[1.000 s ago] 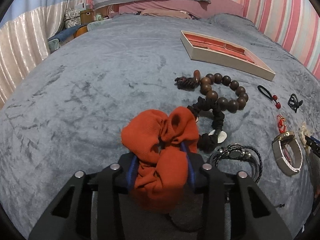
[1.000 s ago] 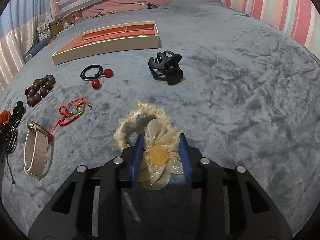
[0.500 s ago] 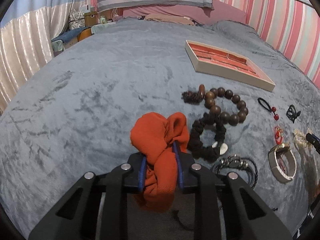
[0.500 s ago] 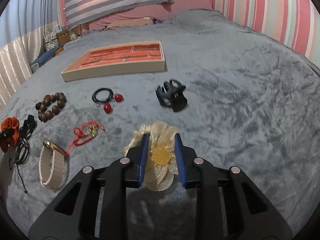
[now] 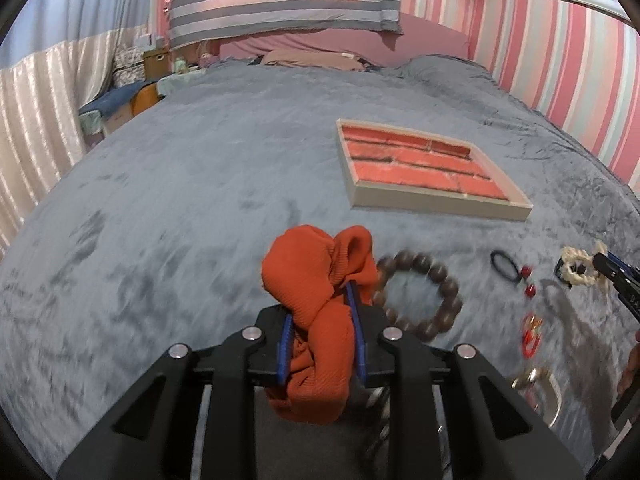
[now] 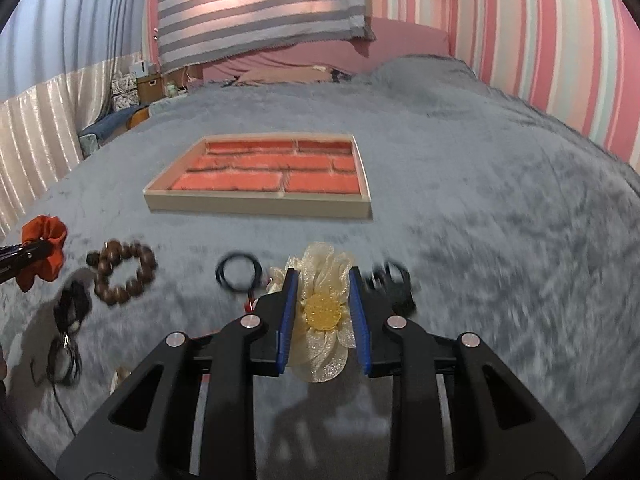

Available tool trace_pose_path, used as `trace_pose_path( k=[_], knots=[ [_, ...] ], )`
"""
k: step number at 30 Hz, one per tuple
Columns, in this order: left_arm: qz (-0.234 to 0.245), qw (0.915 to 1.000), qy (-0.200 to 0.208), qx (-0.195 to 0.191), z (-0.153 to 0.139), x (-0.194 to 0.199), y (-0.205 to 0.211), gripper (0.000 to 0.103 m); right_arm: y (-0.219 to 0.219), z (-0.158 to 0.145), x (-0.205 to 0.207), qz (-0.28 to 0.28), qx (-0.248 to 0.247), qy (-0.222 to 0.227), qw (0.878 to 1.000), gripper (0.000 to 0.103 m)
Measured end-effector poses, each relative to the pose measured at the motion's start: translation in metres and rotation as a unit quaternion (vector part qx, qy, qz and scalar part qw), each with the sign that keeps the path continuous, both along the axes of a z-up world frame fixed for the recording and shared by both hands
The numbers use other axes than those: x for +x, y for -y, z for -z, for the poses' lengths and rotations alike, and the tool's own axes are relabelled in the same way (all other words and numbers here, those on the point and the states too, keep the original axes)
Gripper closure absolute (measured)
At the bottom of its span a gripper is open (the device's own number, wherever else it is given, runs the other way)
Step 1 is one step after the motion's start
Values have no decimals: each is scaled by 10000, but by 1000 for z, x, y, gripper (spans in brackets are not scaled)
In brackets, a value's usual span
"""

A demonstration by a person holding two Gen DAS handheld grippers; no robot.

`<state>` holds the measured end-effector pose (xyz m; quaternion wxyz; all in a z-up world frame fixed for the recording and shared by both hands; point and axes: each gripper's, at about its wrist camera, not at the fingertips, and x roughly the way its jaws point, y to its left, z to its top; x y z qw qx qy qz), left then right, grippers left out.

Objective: Organize jewelry
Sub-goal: 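Carry both items into the cream tray and open both tools to release them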

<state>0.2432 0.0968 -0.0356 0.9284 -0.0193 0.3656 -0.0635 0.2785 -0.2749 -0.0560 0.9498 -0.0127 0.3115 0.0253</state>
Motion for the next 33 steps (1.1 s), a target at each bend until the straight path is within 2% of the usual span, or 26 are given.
trace_pose_path(
  k=[6,13,16,21,26,33],
  knots=[
    [191,9996,150,175,-20,57,34,79,-11,-20,55,-183,-47,232,9996,77],
    [359,9987,-17,368,-18,143,78,79,-11,-32,146,-231,7,223,9995,77],
    [396,9986,-129,332,-16,185,96,79,-8,-30,188,-203,14,115,9997,77],
    [422,9974,-563,164,2,261,122,79,-6,-21,255,-147,105,-124,9998,77],
    [213,9941,-1049,150,28,320,137,79,-11,-2,309,-146,-158,-478,9986,79],
    [196,9884,-1432,457,50,362,155,79,-7,22,353,-83,-195,-1004,9947,80]
  ],
)
